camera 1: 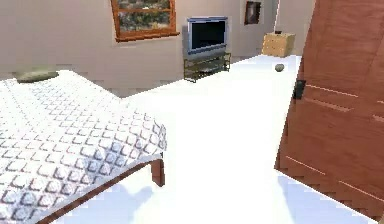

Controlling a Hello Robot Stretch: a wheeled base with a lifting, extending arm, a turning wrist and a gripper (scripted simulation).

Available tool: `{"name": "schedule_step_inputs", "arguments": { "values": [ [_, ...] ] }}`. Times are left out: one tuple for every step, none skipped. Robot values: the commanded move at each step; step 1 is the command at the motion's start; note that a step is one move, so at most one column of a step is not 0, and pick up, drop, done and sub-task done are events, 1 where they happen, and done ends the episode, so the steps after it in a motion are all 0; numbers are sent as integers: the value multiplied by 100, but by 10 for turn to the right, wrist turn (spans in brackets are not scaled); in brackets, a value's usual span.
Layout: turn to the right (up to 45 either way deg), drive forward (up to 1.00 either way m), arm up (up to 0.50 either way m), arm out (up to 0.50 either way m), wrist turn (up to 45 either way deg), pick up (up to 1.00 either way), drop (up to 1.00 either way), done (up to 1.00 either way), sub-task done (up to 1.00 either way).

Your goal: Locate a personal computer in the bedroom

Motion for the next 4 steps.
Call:
{"name": "schedule_step_inputs", "arguments": {
  "values": [
    [120, 0, 0, 0, 0, 0, 0, 0, 0],
    [30, 0, 0, 0, 0, 0, 0, 0, 0],
    [0, 100, 0, 0, 0, 0, 0, 0, 0],
    [0, 80, 0, 0, 0, 0, 0, 0, 0]
  ]
}}
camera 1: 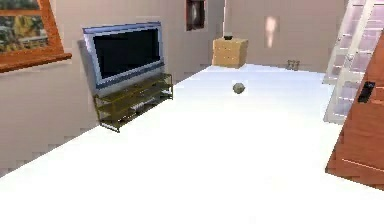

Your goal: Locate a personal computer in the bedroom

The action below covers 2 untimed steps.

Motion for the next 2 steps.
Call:
{"name": "schedule_step_inputs", "arguments": {
  "values": [
    [270, 0, 0, 0, 0, 0, 0, 0, 0],
    [0, 30, 0, 0, 0, 0, 0, 0, 0]
  ]
}}
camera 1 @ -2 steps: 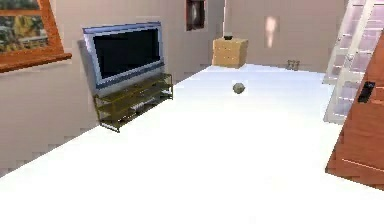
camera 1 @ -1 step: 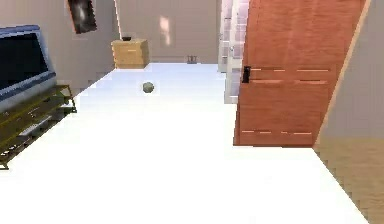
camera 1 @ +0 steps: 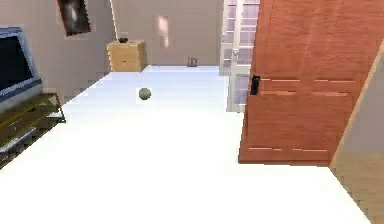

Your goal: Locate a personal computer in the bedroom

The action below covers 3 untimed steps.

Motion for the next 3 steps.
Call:
{"name": "schedule_step_inputs", "arguments": {
  "values": [
    [180, 0, 0, 0, 0, 0, 0, 0, 0],
    [0, 45, 0, 0, 0, 0, 0, 0, 0],
    [450, 0, 0, 0, 0, 0, 0, 0, 0]
  ]
}}
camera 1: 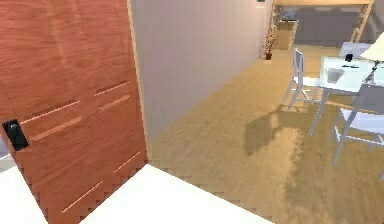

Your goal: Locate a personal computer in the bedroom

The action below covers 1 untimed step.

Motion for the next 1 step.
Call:
{"name": "schedule_step_inputs", "arguments": {
  "values": [
    [120, 0, 0, 0, 0, 0, 0, 0, 0]
  ]
}}
